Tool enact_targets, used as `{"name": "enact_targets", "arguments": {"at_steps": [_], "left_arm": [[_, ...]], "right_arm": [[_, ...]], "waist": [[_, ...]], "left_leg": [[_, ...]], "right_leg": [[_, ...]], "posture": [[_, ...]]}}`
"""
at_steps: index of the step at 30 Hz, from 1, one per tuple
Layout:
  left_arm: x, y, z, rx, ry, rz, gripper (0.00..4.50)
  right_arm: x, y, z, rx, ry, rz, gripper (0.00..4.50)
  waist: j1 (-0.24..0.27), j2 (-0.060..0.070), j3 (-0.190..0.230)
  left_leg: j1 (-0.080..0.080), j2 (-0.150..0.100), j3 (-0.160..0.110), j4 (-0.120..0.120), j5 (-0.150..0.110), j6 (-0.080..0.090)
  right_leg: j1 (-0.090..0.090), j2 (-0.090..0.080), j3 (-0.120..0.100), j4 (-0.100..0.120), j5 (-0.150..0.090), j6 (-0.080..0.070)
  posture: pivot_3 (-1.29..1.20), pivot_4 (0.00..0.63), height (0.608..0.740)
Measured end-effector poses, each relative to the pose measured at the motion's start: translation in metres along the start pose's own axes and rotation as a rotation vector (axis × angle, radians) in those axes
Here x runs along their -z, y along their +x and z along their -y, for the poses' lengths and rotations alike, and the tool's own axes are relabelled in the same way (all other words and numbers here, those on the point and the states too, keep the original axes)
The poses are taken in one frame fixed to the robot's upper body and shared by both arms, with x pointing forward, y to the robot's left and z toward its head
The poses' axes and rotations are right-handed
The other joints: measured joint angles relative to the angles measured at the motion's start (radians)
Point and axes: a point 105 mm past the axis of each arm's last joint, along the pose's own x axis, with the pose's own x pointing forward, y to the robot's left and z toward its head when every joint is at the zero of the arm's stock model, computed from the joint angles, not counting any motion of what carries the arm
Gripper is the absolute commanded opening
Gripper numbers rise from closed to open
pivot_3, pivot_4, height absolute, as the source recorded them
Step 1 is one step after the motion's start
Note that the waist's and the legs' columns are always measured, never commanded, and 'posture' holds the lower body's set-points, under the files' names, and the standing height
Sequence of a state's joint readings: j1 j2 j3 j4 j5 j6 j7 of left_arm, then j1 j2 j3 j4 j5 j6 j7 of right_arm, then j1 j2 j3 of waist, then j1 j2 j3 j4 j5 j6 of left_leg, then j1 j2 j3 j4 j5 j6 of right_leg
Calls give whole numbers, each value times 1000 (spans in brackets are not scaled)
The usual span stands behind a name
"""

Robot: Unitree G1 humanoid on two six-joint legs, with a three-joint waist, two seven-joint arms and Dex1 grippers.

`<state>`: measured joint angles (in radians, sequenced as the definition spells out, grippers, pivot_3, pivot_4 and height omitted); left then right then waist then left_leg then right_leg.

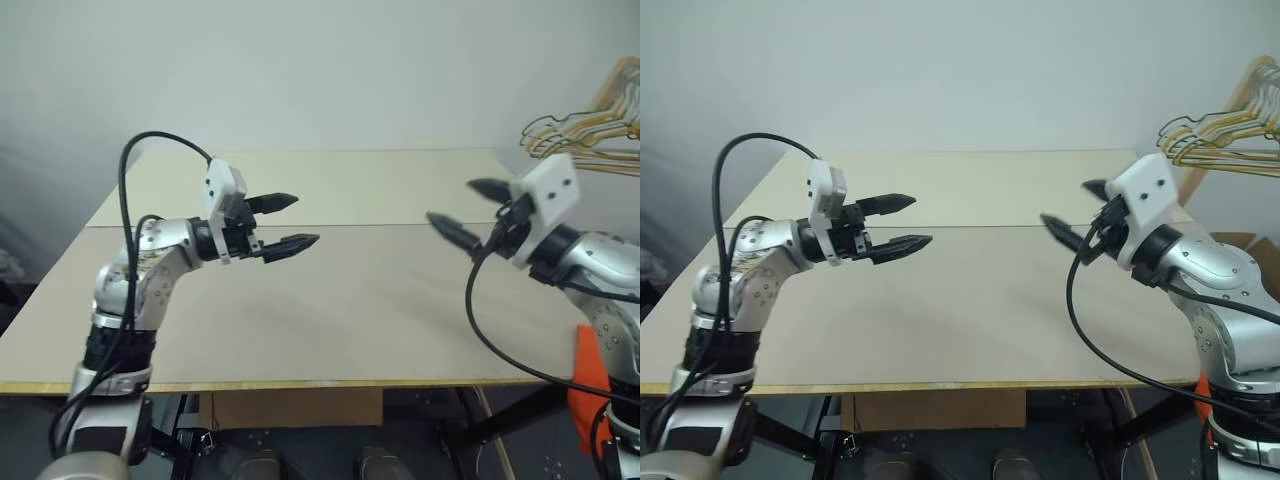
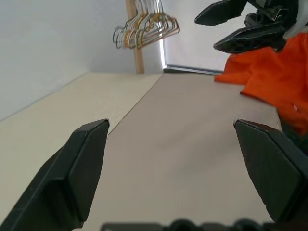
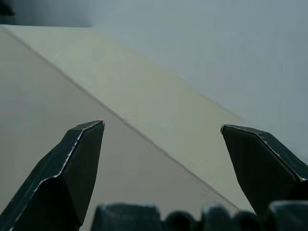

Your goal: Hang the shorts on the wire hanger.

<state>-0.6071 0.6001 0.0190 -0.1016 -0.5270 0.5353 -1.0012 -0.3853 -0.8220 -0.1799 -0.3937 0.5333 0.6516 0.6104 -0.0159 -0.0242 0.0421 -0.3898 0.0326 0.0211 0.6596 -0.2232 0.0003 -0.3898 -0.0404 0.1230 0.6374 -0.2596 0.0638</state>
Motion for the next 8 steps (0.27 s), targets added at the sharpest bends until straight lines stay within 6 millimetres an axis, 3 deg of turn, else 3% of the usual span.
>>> {"name": "enact_targets", "arguments": {"at_steps": [3, 8], "left_arm": [[8, -6, 1, 4, 16, -53, 4500], [15, -7, -1, 4, 34, -93, 4500]], "right_arm": [[12, 3, 4, -24, 20, -49, 4485], [13, 5, 3, -25, 16, -53, 4485]], "waist": [[28, -2, 1], [60, -2, 1]], "left_leg": [[0, 0, 0, 0, 0, 0], [-3, 0, 0, 0, 0, 0]], "right_leg": [[0, -1, 0, 0, 0, -1], [-4, 0, -1, 1, 0, -2]], "posture": [[185, 0, 740], [211, 0, 740]]}}
